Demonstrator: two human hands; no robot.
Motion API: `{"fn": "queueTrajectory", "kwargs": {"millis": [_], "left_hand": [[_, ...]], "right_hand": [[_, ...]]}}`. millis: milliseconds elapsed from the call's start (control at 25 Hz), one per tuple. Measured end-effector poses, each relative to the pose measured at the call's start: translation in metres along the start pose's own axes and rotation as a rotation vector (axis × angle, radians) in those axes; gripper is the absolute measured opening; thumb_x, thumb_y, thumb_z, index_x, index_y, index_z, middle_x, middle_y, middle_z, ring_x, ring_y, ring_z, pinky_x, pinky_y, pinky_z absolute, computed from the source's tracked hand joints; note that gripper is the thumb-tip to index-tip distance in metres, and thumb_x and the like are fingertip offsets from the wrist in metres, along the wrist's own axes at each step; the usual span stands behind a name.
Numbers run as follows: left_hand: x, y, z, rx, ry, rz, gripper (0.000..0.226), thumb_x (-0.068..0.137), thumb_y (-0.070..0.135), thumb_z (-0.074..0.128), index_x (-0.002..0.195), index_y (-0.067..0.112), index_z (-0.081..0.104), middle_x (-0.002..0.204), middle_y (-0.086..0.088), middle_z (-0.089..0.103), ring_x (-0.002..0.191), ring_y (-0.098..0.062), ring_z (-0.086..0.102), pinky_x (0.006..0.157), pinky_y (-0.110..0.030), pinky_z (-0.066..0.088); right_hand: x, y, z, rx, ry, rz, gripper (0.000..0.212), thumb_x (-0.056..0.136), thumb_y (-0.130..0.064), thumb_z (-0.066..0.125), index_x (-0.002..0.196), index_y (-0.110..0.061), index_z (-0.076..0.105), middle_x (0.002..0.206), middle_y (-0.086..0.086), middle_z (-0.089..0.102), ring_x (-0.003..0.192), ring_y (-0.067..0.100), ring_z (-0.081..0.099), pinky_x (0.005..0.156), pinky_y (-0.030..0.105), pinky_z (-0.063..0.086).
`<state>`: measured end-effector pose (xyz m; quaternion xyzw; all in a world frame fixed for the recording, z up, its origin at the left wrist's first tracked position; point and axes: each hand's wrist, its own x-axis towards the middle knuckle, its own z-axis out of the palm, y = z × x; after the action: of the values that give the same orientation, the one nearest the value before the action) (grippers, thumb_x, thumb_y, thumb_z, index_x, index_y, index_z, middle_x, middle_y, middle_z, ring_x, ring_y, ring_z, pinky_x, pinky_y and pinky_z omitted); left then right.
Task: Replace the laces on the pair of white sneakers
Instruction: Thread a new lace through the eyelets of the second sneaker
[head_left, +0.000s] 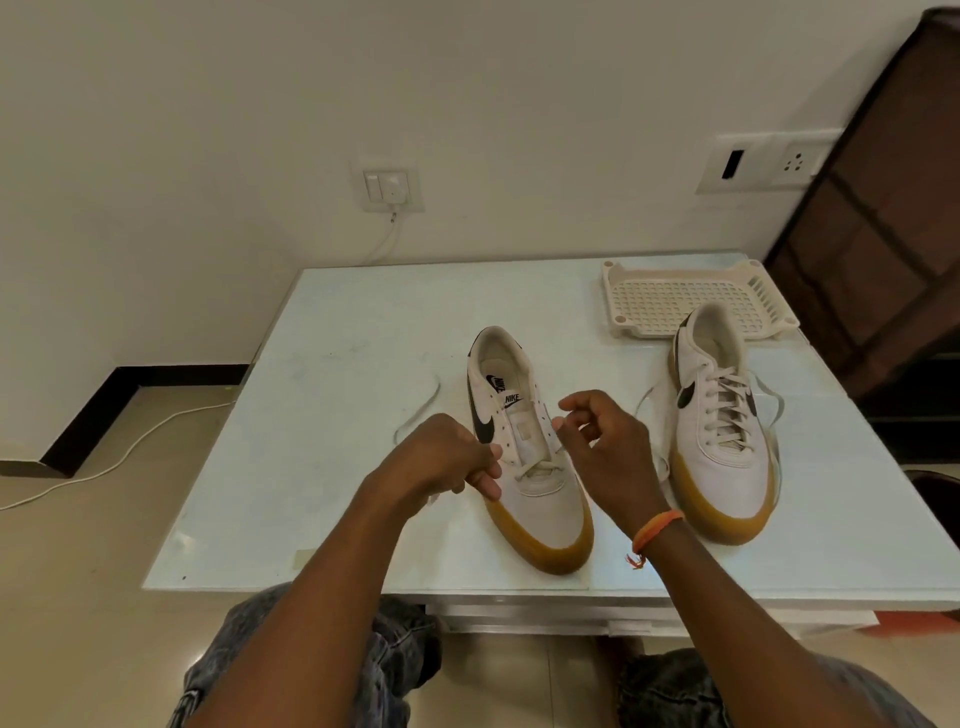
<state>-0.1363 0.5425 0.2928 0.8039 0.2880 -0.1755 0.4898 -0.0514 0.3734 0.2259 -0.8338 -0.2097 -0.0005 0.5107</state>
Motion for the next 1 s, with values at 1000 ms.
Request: {"fn": "queueTrajectory", "kwargs": {"millis": [1000], "left_hand": [[0.018, 0.023, 0.013, -0.619, 0.164, 0.122, 0.016, 0.096, 0.022, 0.060, 0.102, 0.011, 0.071, 0.103, -0.004, 0.073, 0.099, -0.020, 0.066, 0.059, -0.021, 0.050]], "right_hand": [[-0.029, -0.054, 0.032, 0.642, -0.288, 0.415, 0.045, 0.088, -0.039, 0.061, 0.130, -0.034, 0.046, 0.105, 0.000, 0.071, 0.055, 0.023, 0.059, 0.046, 0.030, 0.049]]}}
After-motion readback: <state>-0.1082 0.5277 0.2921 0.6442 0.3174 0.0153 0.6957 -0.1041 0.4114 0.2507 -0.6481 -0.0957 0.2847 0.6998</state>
